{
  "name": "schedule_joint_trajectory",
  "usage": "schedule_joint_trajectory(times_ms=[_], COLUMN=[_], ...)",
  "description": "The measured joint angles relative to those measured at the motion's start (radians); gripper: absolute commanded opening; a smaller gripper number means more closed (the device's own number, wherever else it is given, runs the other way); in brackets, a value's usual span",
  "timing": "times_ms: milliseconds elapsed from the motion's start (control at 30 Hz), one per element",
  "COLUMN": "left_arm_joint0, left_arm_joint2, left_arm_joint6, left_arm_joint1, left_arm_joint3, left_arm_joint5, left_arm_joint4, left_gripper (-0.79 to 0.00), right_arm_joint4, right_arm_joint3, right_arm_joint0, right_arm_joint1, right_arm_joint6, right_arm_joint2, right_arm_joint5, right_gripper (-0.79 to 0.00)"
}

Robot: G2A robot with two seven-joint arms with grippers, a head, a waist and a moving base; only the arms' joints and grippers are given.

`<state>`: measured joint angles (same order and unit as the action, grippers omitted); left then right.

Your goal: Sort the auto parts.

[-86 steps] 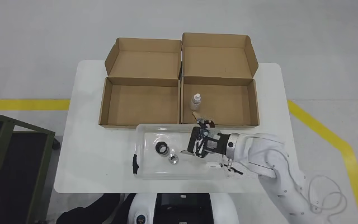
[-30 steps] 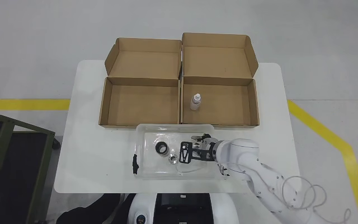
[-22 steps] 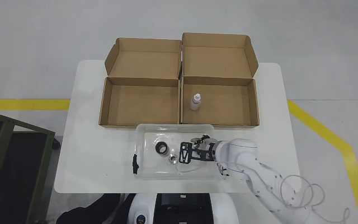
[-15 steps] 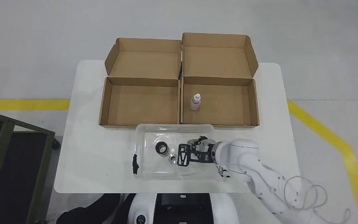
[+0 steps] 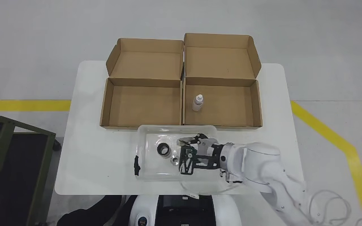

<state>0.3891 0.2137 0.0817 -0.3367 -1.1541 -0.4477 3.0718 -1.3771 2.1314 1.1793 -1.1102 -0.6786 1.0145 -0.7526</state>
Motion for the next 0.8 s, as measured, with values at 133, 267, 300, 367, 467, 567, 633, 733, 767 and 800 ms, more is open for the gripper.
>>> schedule_joint_trajectory(times_ms=[133, 267, 300, 367, 467, 567, 633, 733, 767, 800], left_arm_joint0=[0.0, 0.0, 0.0, 0.0, 0.0, 0.0, 0.0, 0.0, 0.0, 0.0], left_arm_joint2=[0.0, 0.0, 0.0, 0.0, 0.0, 0.0, 0.0, 0.0, 0.0, 0.0], left_arm_joint6=[0.0, 0.0, 0.0, 0.0, 0.0, 0.0, 0.0, 0.0, 0.0, 0.0], left_arm_joint1=[0.0, 0.0, 0.0, 0.0, 0.0, 0.0, 0.0, 0.0, 0.0, 0.0], left_arm_joint3=[0.0, 0.0, 0.0, 0.0, 0.0, 0.0, 0.0, 0.0, 0.0, 0.0], left_arm_joint5=[0.0, 0.0, 0.0, 0.0, 0.0, 0.0, 0.0, 0.0, 0.0, 0.0], left_arm_joint4=[0.0, 0.0, 0.0, 0.0, 0.0, 0.0, 0.0, 0.0, 0.0, 0.0], left_gripper=[0.0, 0.0, 0.0, 0.0, 0.0, 0.0, 0.0, 0.0, 0.0, 0.0], right_arm_joint4=[0.017, 0.006, 0.008, 0.017, 0.025, 0.041, 0.055, 0.085, 0.097, 0.107], right_arm_joint3=[0.02, 0.051, 0.058, 0.072, 0.086, 0.1, 0.108, 0.111, 0.11, 0.109], right_arm_joint0=[-0.006, -0.009, -0.008, -0.006, -0.005, -0.001, 0.002, 0.003, 0.003, 0.003], right_arm_joint1=[-0.003, -0.004, -0.004, -0.004, -0.004, -0.004, -0.004, -0.003, -0.003, -0.002], right_arm_joint6=[0.113, 0.197, 0.215, 0.255, 0.309, 0.364, 0.399, 0.441, 0.45, 0.458], right_arm_joint2=[0.015, 0.037, 0.044, 0.062, 0.091, 0.127, 0.154, 0.193, 0.205, 0.216], right_arm_joint5=[0.035, 0.082, 0.091, 0.112, 0.139, 0.171, 0.188, 0.205, 0.208, 0.21], right_gripper=[-0.785, -0.785, -0.785, -0.785, -0.785, -0.785, -0.785, -0.785, -0.785, -0.785])
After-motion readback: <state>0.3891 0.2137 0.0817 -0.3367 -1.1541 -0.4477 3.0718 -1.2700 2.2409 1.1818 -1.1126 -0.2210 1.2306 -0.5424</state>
